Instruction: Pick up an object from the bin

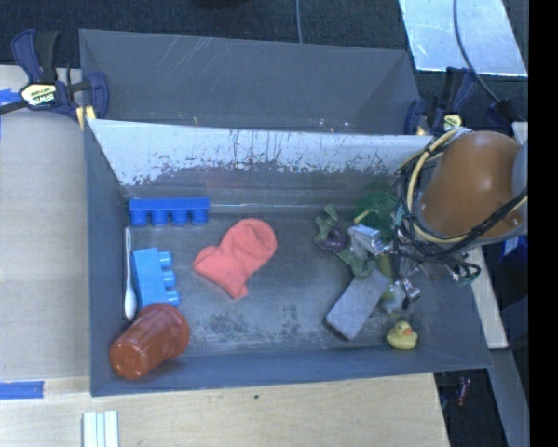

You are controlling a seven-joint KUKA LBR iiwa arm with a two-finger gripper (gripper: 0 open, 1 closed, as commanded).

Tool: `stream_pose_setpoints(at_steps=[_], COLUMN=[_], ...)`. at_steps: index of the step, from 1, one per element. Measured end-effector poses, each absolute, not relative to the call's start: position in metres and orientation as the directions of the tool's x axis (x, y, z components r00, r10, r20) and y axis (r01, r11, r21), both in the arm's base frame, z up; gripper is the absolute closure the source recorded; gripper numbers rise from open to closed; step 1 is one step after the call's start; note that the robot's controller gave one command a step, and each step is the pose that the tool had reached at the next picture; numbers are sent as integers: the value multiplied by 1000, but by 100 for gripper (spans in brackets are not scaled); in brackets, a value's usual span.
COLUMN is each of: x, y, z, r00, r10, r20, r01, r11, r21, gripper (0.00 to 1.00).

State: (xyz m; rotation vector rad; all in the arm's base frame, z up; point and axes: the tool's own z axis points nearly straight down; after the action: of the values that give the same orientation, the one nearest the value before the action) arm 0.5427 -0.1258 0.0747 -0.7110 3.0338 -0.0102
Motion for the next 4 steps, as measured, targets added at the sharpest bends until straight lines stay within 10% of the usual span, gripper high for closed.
stream_pose_setpoints(at_steps=[1,2,3,4], x=[540,544,558,558], y=[-107,-108,-109,-109], z=[118,70,72,72], r00=[-841,-699,-600,-600], r10=[-540,-715,-800,-800], r20=[-8,-13,-10,-10], r01=[-540,-715,-800,-800], r11=[841,699,600,600], r21=[-7,-16,-18,-18], gripper=[0,0,100,100])
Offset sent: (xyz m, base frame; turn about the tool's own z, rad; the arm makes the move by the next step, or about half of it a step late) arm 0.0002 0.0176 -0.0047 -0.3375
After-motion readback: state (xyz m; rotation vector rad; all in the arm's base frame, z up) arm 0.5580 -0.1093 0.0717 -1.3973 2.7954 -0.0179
